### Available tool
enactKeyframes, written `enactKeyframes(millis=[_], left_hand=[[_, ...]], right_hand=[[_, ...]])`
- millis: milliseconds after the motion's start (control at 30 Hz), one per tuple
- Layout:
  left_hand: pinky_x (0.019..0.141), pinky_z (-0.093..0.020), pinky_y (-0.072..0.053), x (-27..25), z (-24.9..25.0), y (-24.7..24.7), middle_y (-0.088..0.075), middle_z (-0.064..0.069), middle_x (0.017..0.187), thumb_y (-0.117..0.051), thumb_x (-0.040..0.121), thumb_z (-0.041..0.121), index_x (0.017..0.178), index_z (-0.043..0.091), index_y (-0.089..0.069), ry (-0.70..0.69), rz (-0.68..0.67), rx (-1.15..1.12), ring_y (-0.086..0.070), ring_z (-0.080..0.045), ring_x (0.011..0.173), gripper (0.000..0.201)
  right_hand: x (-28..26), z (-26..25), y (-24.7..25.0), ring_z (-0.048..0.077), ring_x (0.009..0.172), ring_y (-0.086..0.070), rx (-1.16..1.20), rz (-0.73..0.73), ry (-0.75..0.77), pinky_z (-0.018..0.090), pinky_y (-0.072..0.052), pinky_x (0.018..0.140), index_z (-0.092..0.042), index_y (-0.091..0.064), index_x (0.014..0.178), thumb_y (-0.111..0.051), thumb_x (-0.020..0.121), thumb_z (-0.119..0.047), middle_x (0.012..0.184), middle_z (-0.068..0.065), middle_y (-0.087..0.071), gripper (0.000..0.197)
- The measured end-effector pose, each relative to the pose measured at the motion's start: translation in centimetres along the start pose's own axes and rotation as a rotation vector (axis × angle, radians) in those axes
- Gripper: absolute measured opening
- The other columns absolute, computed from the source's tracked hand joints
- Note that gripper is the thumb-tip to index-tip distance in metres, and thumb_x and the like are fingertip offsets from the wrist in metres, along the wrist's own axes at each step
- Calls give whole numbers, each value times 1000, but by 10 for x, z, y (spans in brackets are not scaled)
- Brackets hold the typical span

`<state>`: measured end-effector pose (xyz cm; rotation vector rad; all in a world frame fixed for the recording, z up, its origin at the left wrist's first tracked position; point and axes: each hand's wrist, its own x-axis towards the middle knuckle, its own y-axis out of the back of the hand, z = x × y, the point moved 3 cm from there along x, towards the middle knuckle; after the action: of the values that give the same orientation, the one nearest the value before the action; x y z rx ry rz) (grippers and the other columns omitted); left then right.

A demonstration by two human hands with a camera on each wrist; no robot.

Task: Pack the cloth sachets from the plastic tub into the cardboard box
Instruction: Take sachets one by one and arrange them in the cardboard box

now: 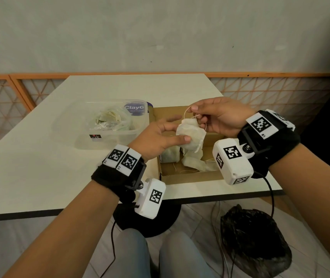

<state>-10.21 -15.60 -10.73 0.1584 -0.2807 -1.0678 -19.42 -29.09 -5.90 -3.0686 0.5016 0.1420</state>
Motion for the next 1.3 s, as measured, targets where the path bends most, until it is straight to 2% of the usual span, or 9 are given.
enactKeyframes(millis=[133,233,367,500,633,800,1033,1200,1300], left_hand=[[92,-22,-48,0,2,-3,-70,6,106,-68,82,2,102,9,-70,-11,-70,-193,-64,-7,103,22],[84,-18,-51,-1,1,-4,-74,8,87,-64,83,-1,96,10,-70,5,-66,-176,-68,-5,89,18],[91,-25,-52,-5,-3,1,-74,1,93,-68,81,2,97,9,-71,47,-48,-98,-67,-11,93,18],[90,-28,-51,-9,-2,15,-73,-10,96,-72,79,7,92,15,-73,69,-54,55,-65,-13,89,15],[82,-34,-47,-10,2,23,-67,-29,97,-78,76,20,86,16,-76,101,-120,236,-57,-19,80,11],[74,-21,-46,-7,9,21,-71,-16,90,-75,79,13,80,22,-72,93,-136,350,-57,-10,74,10],[80,-29,-47,-7,4,26,-72,-11,91,-76,78,17,80,25,-73,103,-138,423,-58,-11,76,9],[79,-34,-49,-7,0,31,-71,-15,94,-76,78,18,89,15,-75,125,-82,495,-58,-16,77,12],[73,-29,-44,-7,-2,40,-70,-14,87,-76,78,19,87,15,-74,139,-34,526,-54,-15,71,10]], right_hand=[[2,0,-5,3,51,-45,44,-63,-21,13,-45,52,-12,-74,73,-50,91,-10,61,-1,-52,29],[3,0,-5,4,52,-51,41,-63,-35,14,-49,54,-10,-67,86,-53,88,-10,63,-2,-55,14],[2,5,-3,4,53,-49,88,-114,-141,14,-45,50,-13,-62,97,-58,74,-12,65,-2,-57,24],[-8,10,0,4,51,-39,63,-284,-251,14,-34,46,-16,-57,105,-56,76,-5,62,-4,-49,31],[-7,20,5,8,54,-37,-357,-161,-296,20,-31,51,-12,-67,103,-51,86,-1,61,0,-46,25],[-4,18,6,13,64,-47,-935,34,-181,26,-38,64,-7,-71,79,-69,74,-32,67,0,-58,25],[5,24,7,11,56,-37,-446,190,-199,24,-23,54,-15,-66,40,-56,77,-5,91,14,-61,40],[5,29,0,10,52,-34,-303,94,-274,23,-19,50,-11,-46,61,-40,80,-2,59,-2,-54,22],[2,20,1,12,52,-34,-509,103,-251,22,-22,49,-9,-46,56,-41,78,1,50,-3,-51,24]])
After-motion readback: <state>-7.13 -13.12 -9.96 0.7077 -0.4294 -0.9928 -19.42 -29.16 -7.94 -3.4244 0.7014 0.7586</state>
